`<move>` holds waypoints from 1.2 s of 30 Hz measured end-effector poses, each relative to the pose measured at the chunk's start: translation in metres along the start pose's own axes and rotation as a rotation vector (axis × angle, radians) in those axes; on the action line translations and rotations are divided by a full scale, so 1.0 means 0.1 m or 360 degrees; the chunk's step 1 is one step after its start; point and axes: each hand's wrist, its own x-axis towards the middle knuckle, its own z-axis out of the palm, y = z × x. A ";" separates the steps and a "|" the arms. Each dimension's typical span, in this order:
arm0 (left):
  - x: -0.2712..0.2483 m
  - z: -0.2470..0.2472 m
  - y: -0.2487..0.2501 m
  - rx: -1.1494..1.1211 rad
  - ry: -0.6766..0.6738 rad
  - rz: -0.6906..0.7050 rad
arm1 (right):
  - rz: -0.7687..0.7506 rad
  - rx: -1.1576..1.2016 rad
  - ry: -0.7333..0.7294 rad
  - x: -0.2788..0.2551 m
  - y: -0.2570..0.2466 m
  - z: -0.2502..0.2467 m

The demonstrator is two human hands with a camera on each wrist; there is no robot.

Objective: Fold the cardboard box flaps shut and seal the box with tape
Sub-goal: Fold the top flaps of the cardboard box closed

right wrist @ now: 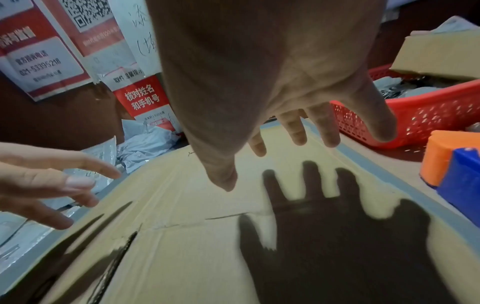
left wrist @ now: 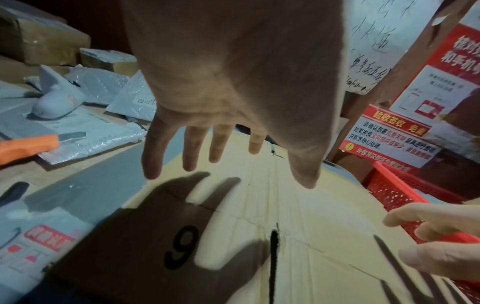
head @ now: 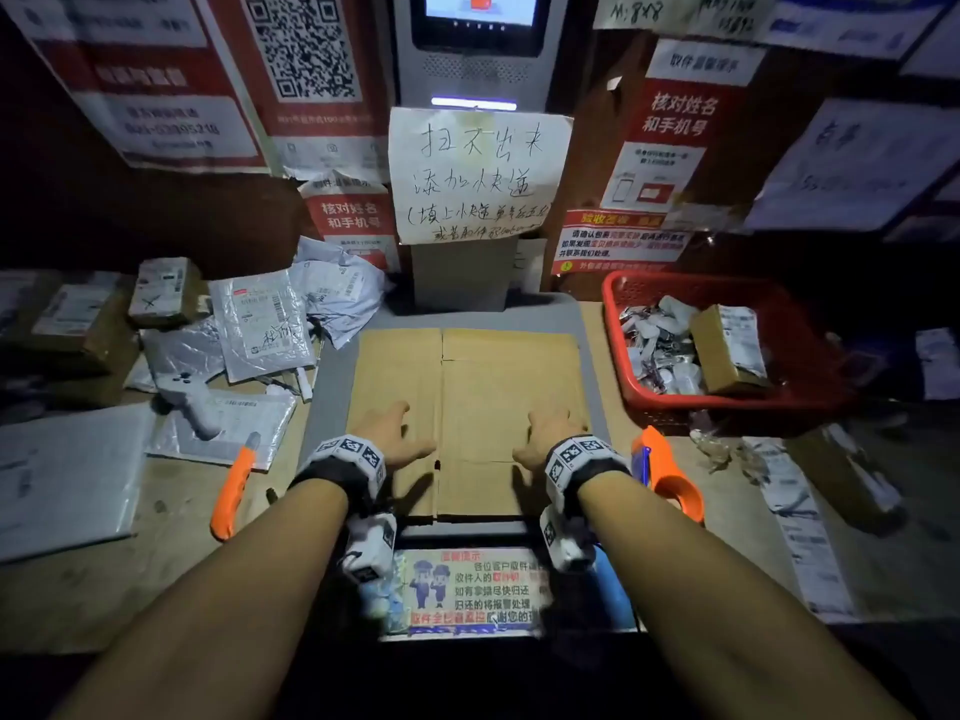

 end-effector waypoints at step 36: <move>-0.08 -0.07 -0.14 -0.0406 0.0414 -0.0654 | 0.0445 0.0644 0.0080 -0.01 0.23 -0.17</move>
